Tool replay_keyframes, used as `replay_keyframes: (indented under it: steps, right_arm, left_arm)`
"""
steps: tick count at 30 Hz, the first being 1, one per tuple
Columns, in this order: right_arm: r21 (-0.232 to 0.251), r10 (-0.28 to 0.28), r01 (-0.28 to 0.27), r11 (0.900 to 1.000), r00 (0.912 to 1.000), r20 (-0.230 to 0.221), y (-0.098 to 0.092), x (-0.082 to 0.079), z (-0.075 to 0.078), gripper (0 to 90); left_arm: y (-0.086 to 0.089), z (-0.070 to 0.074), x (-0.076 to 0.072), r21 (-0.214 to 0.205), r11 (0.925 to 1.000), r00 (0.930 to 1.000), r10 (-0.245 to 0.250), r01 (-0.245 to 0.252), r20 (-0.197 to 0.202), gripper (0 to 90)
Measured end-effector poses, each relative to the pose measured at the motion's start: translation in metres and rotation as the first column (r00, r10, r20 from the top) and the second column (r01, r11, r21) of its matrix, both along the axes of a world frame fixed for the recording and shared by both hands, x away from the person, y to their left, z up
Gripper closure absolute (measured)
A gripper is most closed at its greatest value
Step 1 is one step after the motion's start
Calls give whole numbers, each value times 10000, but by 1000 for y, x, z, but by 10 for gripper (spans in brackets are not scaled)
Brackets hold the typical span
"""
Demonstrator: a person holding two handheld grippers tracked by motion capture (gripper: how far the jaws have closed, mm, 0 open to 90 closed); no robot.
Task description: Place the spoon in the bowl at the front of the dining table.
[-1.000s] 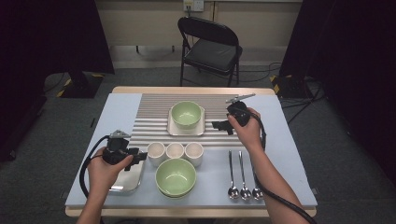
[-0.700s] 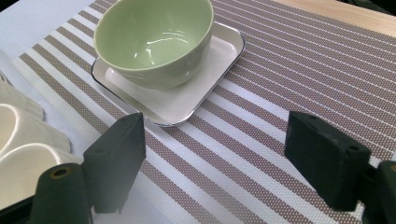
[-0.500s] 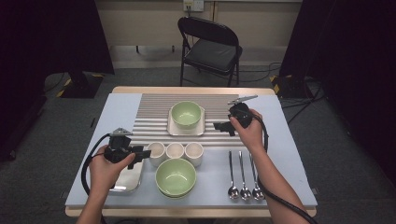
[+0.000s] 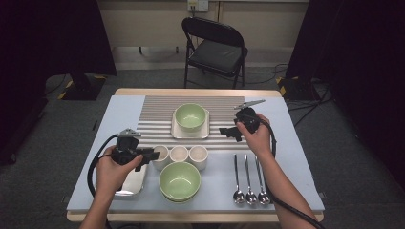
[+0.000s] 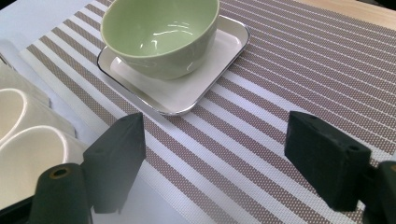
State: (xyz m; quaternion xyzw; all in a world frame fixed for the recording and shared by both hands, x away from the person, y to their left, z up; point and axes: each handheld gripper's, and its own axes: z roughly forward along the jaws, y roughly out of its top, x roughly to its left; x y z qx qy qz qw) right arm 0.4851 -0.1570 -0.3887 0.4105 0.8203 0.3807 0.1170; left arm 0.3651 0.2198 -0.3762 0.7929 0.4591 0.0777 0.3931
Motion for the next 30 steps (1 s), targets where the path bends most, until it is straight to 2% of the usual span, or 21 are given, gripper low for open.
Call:
replay_keyframes:
  steps: [2, 4, 6, 8, 10, 19, 22, 25, 30]
  right_arm:
    - [5, 21, -21, 10000, 10000, -11, -1, -1, -1, 199]
    - [17, 2, -2, 10000, 10000, -28, -1, -2, -1, 199]
    - [36, 57, -57, 10000, 10000, -32, -2, -2, -2, 199]
    - [7, 104, -103, 9999, 9999, -4, -3, -2, -2, 199]
    - [11, 83, -83, 10000, 10000, -10, -4, -3, -3, 199]
    - [-17, 102, -102, 9999, 9999, -49, -8, -5, -5, 199]
    - [0, 104, -104, 9999, 9999, -56, -9, -6, -6, 199]
    - [-41, 137, -137, 9999, 9999, -41, -9, -7, -6, 199]
    - [-49, 156, -156, 9999, 9999, -60, -11, -8, -7, 199]
  left_arm:
    - [-2, 2, 1, -105, 9999, 10000, -40, 40, -6, 676]
    - [-3, 3, 1, -538, 9986, 9997, -5, -9, -260, 687]
    - [-5, 5, 1, -536, 9986, 9998, -18, 7, -205, 698]
    - [-7, 6, 1, -630, 9980, 9995, -86, 66, -312, 723]
    - [-10, 7, 1, -587, 9980, 9993, -261, 244, -280, 728]
    - [-23, 11, 3, -399, 9981, 9986, -483, 474, -226, 742]
    - [-28, 13, 4, -454, 9976, 9983, -529, 518, -252, 745]
    - [-31, 15, 5, -287, 9975, 9975, -654, 646, -269, 756]
    - [-38, 16, 5, -393, 9966, 9968, -735, 723, -302, 763]
